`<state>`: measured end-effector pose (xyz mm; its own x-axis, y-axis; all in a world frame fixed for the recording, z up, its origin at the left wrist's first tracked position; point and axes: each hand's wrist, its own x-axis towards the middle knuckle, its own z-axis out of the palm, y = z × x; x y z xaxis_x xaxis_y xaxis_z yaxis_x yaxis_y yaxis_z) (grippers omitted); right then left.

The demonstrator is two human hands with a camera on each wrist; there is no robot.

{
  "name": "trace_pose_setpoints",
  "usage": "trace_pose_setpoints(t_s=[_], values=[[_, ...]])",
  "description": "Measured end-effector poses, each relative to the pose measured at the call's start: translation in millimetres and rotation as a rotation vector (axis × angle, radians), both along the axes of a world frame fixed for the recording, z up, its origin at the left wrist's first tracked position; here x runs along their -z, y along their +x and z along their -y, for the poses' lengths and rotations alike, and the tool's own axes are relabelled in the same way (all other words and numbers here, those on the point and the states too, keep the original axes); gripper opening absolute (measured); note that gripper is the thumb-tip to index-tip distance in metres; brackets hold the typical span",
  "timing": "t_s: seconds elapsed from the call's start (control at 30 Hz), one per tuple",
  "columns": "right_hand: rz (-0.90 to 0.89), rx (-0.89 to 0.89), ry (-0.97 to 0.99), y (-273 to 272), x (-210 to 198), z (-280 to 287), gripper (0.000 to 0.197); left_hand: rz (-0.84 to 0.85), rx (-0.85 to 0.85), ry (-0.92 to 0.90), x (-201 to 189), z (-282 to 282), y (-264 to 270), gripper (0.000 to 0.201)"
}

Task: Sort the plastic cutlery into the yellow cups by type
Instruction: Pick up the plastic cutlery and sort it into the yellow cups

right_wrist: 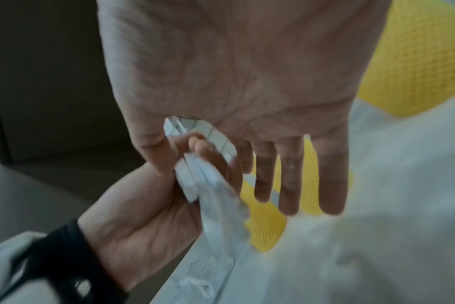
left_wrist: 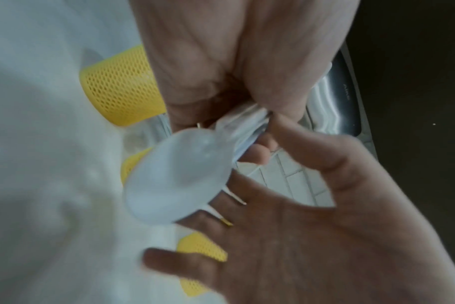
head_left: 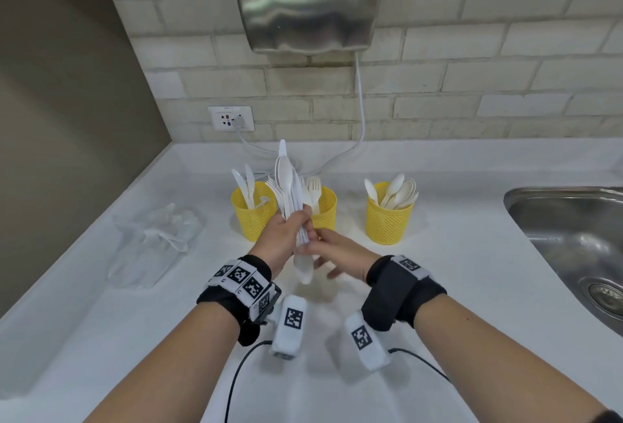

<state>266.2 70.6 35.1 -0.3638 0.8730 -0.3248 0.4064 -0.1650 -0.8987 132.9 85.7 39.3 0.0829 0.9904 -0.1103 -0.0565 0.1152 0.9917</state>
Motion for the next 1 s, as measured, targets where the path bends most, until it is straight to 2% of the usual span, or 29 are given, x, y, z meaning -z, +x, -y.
trace_pose_setpoints(t_s=[0.07, 0.17, 0.23, 0.37, 0.53, 0.63, 0.73, 0.87, 1.0], values=[[-0.034, 0.108, 0.074, 4.6, -11.8, -7.7, 0.059, 0.007, 0.029, -0.016, -0.2, 1.8, -6.2, 0.019], [-0.124, 0.26, 0.285, 8.0, -30.3, -18.9, 0.033, 0.046, 0.09, -0.041, -0.9, 7.0, -8.0, 0.01], [-0.092, 0.237, 0.373, 6.7, -37.3, -24.7, 0.026, 0.048, 0.136, -0.031, -0.1, 10.6, -7.8, 0.01], [-0.018, 0.174, 0.353, 4.0, -43.7, -32.2, 0.014, 0.029, 0.162, -0.024, 3.6, 14.7, -11.3, 0.018], [-0.16, 0.337, 0.373, 1.3, -59.7, -36.6, 0.015, 0.05, 0.126, -0.032, 5.1, 16.8, -15.6, 0.022], [-0.187, 0.435, 0.478, -0.6, -65.2, -42.6, 0.021, -0.021, 0.098, 0.003, 8.0, 14.2, -20.5, 0.019], [-0.162, 0.384, 0.437, -2.9, -67.3, -48.1, 0.027, -0.11, 0.115, 0.054, 10.1, 13.1, -24.9, 0.017], [-0.204, 0.33, 0.393, -7.5, -66.7, -46.9, 0.04, -0.107, 0.154, 0.063, 10.4, 15.5, -25.2, 0.012], [-0.161, 0.49, 0.562, -8.7, -73.1, -51.2, 0.022, -0.122, 0.157, 0.037, 14.0, 17.8, -29.0, 0.015]])
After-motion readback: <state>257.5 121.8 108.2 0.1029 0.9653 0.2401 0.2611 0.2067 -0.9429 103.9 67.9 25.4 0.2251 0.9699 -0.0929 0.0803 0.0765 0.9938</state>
